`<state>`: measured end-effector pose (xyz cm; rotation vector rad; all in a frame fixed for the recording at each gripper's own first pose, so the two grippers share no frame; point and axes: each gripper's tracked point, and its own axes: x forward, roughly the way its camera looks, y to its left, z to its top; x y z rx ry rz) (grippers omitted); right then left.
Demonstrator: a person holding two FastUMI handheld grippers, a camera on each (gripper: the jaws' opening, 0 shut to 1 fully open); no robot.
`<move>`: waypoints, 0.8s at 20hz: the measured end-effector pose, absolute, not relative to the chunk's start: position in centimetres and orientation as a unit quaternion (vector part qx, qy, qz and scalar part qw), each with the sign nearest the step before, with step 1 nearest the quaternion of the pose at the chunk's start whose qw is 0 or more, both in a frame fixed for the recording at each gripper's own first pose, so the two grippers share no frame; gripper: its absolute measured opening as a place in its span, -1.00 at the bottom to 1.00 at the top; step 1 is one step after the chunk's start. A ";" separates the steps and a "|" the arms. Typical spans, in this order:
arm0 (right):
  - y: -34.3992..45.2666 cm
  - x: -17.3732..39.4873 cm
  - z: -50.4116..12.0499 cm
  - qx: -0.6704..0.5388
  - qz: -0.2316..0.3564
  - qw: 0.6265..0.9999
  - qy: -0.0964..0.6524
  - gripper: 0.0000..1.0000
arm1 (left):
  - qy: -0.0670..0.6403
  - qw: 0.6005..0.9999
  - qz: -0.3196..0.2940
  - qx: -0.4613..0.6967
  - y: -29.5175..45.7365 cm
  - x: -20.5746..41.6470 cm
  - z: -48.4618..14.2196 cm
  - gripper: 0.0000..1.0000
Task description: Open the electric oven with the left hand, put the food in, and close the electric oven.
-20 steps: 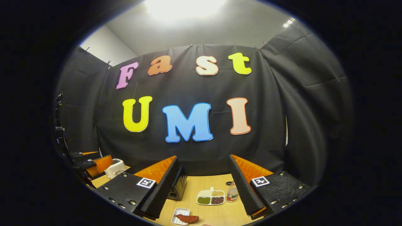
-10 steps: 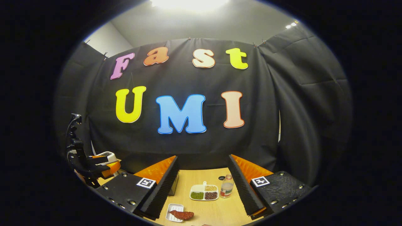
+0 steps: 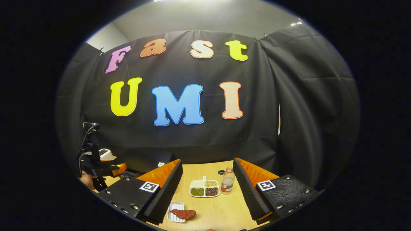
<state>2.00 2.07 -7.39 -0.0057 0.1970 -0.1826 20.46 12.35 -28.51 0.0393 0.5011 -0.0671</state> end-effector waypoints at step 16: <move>5.2 1.3 -7.7 0.007 -0.115 0.987 0.108 0.91 | 0.285 0.957 -0.029 0.038 12.9 22.2 -33.8 1.00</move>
